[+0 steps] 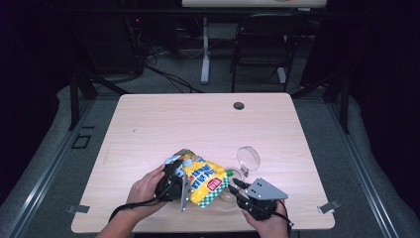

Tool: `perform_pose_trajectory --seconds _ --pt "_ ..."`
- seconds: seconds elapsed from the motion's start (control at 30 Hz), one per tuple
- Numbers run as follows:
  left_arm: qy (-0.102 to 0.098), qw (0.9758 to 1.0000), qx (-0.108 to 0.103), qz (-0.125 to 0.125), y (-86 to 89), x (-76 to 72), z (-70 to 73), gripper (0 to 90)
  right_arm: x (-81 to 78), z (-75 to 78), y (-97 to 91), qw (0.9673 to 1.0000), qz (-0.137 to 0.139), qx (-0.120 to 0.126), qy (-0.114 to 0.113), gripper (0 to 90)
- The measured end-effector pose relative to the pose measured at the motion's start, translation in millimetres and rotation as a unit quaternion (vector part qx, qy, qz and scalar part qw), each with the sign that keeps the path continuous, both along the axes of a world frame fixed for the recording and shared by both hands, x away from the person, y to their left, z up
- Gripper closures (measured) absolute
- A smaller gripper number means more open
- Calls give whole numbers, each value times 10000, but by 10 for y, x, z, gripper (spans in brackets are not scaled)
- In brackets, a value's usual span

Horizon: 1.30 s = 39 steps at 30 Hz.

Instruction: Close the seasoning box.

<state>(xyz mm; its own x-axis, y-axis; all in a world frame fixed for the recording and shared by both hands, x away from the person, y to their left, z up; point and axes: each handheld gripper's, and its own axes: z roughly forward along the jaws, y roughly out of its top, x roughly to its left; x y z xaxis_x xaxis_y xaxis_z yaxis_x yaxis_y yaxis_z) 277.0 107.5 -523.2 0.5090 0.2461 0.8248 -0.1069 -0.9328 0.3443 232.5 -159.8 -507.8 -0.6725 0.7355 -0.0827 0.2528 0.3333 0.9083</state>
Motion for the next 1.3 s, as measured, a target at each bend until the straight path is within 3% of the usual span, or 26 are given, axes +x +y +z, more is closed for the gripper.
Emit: perform_pose_trajectory --seconds 0.77,1.3 --pt "-67 9997 248 -48 -38 -6 -4 616 -5 2 83 9998 115 -157 -92 749" --pt "-282 9986 438 -81 -64 -17 44 616 -6 -4 93 9997 87 -181 -114 762"
